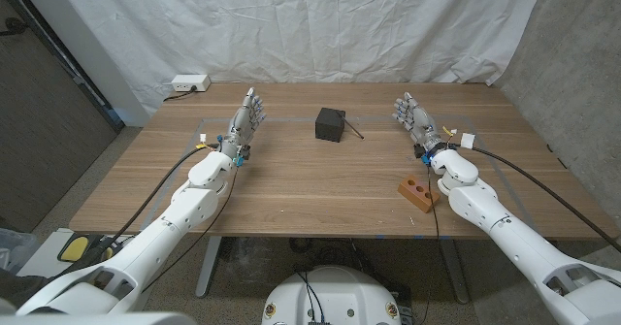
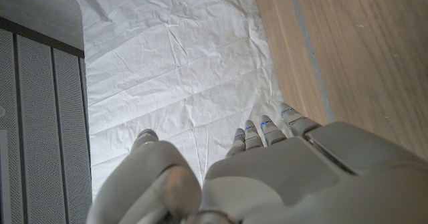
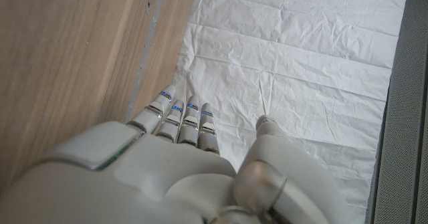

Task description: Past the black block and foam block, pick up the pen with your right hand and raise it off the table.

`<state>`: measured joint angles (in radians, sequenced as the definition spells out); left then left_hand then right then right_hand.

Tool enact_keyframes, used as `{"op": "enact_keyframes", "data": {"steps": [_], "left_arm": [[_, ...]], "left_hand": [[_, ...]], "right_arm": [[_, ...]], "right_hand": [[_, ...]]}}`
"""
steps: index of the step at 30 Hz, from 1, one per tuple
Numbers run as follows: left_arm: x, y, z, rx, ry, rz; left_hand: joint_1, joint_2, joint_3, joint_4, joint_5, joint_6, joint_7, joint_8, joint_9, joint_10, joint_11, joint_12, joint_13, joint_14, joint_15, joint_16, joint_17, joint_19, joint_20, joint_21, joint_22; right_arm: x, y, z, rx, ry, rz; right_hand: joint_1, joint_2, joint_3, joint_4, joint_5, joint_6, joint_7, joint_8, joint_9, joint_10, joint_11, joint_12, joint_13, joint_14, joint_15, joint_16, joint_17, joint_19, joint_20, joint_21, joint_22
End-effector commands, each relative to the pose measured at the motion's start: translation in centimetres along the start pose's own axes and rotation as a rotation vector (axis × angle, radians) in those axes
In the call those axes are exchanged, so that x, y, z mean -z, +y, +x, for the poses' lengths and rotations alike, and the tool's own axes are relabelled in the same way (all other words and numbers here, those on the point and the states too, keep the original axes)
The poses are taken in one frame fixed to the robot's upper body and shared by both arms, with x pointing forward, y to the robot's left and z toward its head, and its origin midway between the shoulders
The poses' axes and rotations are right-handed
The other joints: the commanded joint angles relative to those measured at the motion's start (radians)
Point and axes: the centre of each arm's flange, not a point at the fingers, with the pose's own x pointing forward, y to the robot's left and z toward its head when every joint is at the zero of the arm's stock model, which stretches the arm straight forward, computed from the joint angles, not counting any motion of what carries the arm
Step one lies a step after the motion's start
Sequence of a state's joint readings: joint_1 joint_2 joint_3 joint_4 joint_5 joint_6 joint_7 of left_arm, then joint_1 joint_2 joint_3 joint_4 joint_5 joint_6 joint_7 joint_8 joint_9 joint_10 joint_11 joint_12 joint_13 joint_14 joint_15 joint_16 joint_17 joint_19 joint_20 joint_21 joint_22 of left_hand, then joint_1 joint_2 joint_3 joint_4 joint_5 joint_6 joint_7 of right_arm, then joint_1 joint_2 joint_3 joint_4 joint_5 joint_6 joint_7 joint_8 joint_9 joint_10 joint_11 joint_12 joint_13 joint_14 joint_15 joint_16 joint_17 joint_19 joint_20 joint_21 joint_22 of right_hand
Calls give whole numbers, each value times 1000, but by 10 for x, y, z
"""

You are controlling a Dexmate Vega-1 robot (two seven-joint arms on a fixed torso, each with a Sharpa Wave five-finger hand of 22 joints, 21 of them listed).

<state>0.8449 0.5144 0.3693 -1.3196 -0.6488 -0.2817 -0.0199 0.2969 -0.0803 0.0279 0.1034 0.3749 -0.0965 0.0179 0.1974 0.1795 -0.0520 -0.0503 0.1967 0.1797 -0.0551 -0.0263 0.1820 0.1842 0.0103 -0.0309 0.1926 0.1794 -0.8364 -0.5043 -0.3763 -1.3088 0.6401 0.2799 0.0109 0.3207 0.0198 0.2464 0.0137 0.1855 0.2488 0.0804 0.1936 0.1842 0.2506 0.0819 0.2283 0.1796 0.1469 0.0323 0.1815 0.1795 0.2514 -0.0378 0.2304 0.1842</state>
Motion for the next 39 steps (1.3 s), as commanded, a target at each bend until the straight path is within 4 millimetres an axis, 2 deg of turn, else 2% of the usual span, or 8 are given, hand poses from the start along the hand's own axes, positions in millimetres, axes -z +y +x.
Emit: {"op": "enact_keyframes", "data": {"steps": [1, 12, 17, 21, 28, 37, 38, 39], "left_arm": [[-1, -6, 4, 30, 13, 12], [0, -7, 4, 35, 22, 14], [-3, -7, 3, 37, 20, 30], [-3, -8, 3, 47, 20, 30], [-7, -7, 1, 36, 22, 38], [-17, -10, -1, 26, 19, 75], [-19, -12, -1, 15, 18, 106], [-19, -13, -2, 22, 21, 95]], "left_hand": [[12, 2, 0, 5, 6, -12, -4, 3, 4, -14, 0, 5, 5, -13, -2, 4, 2, -10, -86, 3, 1], [19, 10, 1, 4, 9, -13, -4, 1, 4, -20, 1, 2, 5, -23, -1, 1, 2, -25, -86, -1, 2], [28, 19, 3, 1, 11, -13, -3, 0, 4, -38, 6, -4, 5, -43, 0, -4, 2, -41, -86, -4, 2], [31, 23, 3, 0, 12, -17, -3, -2, 4, -46, 6, -7, 5, -51, 1, -5, 2, -46, -86, -5, 2], [36, 28, 3, -1, 12, -19, -3, -3, 4, -52, 3, -7, 5, -60, 4, -6, 2, -63, -84, -8, 2], [41, 33, 3, -2, 12, -31, -6, -7, 4, -65, 2, -9, 6, -75, 3, -7, 2, -84, -81, -11, 2], [41, 34, 3, -2, 12, -32, -6, -7, 4, -65, 2, -9, 6, -76, 3, -7, 2, -87, -81, -12, 2], [41, 34, 3, -2, 12, -32, -6, -7, 4, -67, 2, -9, 6, -78, 3, -7, 2, -91, -79, -12, 3]], "right_arm": [[-5, 3, -3, 1, 7, -29], [-18, 3, -6, 18, 4, -71], [-24, 8, -6, 11, 12, -102], [-29, 12, -4, -1, 8, -128], [-36, 17, -1, -29, 1, -159], [-42, 23, 4, -58, -2, -232], [-44, 23, 5, -66, 4, -252], [-45, 23, 6, -77, 12, -272]], "right_hand": [[10, 2, 9, -2, 6, 7, 0, 4, 3, 7, 3, 3, 5, 7, 3, 7, 2, 4, -10, 2, 2], [21, 9, 15, -10, 7, 6, 0, 3, 3, 8, 2, 2, 5, 8, 3, 6, 1, 4, -7, 0, 2], [39, 11, 20, -25, 6, 28, -16, 11, 3, 14, 2, 2, 5, 13, 6, 6, 0, 5, -2, -3, 2], [71, 11, 28, -52, 4, 83, -56, 28, 3, 19, 1, 0, 5, 15, 6, 5, 0, 6, 4, -7, 2], [102, 10, 36, -77, 3, 121, -71, 36, 3, 21, 6, -2, 5, 12, 10, 3, -1, 3, 11, -12, 2], [178, -21, 46, -140, 11, 188, -142, 48, 3, 19, -7, -7, 5, -4, 17, 0, 0, -12, 21, -23, 1], [208, -26, 52, -159, 19, 191, -166, 46, 4, 15, -14, -9, 5, -5, 25, 0, 0, -12, 26, -24, 1], [234, -29, 58, -172, 25, 194, -177, 44, 4, 10, -29, -11, 6, -6, 30, 1, 0, -12, 30, -25, 1]]}}
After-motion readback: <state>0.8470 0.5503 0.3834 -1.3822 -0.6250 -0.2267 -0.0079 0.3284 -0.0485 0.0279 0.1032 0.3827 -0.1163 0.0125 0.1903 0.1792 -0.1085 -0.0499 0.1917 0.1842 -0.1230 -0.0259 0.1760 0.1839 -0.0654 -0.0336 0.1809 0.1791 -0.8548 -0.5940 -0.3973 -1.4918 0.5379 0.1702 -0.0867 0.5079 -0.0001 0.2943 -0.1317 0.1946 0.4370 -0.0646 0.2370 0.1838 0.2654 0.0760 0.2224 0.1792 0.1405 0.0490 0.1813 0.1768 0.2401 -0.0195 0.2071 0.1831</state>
